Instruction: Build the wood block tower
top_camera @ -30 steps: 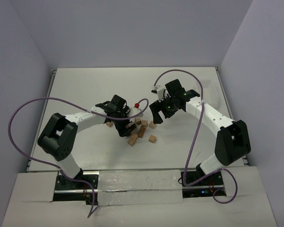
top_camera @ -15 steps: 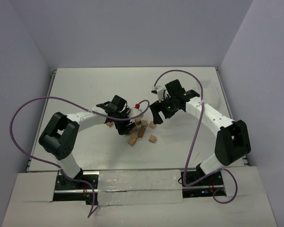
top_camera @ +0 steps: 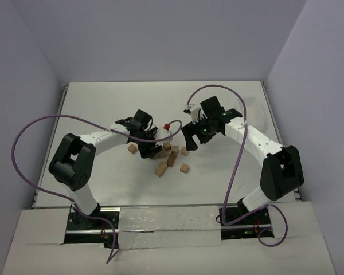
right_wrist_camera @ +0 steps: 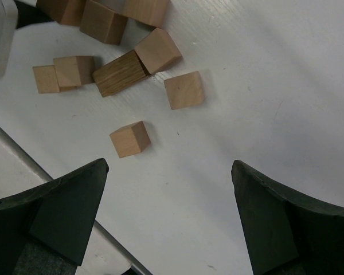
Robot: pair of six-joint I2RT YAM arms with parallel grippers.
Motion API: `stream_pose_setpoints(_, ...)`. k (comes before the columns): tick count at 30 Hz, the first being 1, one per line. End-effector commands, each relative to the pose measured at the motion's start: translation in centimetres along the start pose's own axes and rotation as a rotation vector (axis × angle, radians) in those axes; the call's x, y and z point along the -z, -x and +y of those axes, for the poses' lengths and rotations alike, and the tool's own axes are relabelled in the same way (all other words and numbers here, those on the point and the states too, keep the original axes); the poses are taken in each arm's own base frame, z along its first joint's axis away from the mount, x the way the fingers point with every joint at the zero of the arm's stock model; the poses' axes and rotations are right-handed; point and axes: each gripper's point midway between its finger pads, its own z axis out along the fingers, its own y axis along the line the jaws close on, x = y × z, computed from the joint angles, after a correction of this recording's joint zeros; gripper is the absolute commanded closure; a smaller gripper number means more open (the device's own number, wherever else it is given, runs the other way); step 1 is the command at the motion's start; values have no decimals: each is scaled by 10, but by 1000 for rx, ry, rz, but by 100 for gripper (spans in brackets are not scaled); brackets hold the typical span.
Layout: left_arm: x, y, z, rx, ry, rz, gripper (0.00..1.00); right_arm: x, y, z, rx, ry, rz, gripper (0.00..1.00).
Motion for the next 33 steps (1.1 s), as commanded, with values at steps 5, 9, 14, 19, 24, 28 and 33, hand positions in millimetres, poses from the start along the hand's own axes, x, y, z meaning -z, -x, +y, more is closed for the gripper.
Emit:
stream_pose_setpoints(5,23,31,76,-76,-11,-97,66,4,1,-4,-18,8,-11,4)
stream_pose_setpoints(9,13,38,88,-64,-20,-112,67,4,0,-7,-27,4,-6,4)
stream_pose_setpoints(14,1,40,91,-76,-42,-127,67,3,0,-12,-42,2,-4,4)
stream_pose_setpoints(19,-13,33,92,-68,-84,-101,65,3,0,-13,-46,7,-1,4)
stream_pose_setpoints(24,-19,26,91,-58,-83,-90,63,2,0,-14,-49,8,1,4)
stream_pose_setpoints(28,-21,24,91,-50,-83,-84,55,1,2,-13,-50,11,3,4)
stream_pose_setpoints(33,-18,26,91,-55,-73,-87,35,3,4,-13,-51,8,-2,4)
